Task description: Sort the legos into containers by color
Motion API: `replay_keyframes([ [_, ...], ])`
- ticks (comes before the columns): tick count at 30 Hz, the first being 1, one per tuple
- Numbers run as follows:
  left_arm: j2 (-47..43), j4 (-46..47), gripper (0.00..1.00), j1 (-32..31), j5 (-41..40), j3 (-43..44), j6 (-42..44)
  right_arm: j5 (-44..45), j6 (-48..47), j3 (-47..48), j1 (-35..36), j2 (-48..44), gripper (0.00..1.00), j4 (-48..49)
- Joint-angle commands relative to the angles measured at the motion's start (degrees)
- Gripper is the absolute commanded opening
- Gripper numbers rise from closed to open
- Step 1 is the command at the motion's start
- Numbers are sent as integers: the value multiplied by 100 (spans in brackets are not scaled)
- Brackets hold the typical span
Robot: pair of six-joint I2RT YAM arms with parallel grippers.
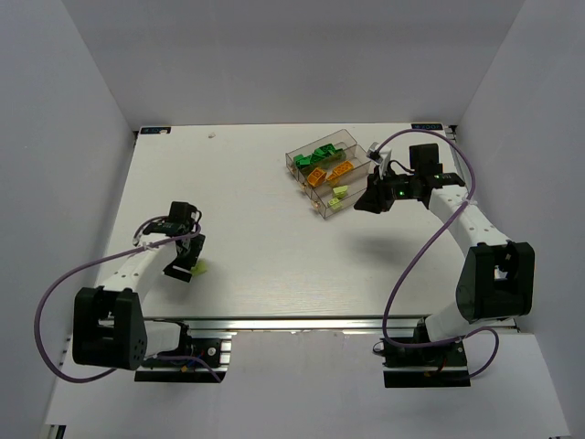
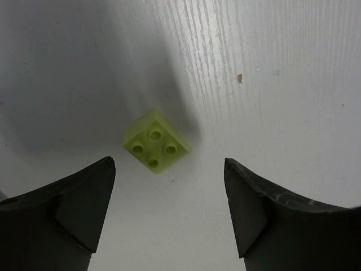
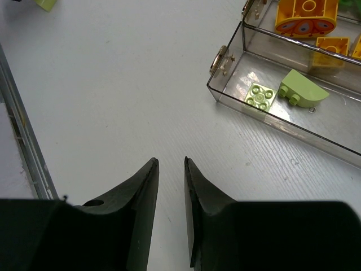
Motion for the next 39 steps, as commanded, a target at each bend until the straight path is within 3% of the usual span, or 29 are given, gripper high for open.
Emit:
replay_keyframes([
  [1, 129, 423, 87, 134, 186, -119, -170, -112, -28, 104, -32, -56, 31, 13],
  [9, 568, 723, 83, 283, 231, -172, -240, -103, -10, 131, -32, -47, 31, -4],
  [13, 665, 723, 76, 345, 160, -190, -293, -86, -19, 78, -23, -65, 31, 5],
  [20, 718, 766, 53, 389, 178, -269, -293, -68, -54, 60, -32, -74, 30, 5],
  [25, 683, 933, 47, 380, 345, -357, -171, -77, -46, 34, -41, -82, 30, 22],
  [29, 525, 1144, 34, 380, 494, -357, 23, -86, -46, 43, -32, -91, 30, 31],
  [34, 366, 1610, 12, 380, 1099, -68, 900, -112, -37, 78, -41, -91, 30, 31],
  [39, 410, 1926, 3, 109, 1715, 197, 1815, -174, 42, 96, -32, -82, 30, 110],
])
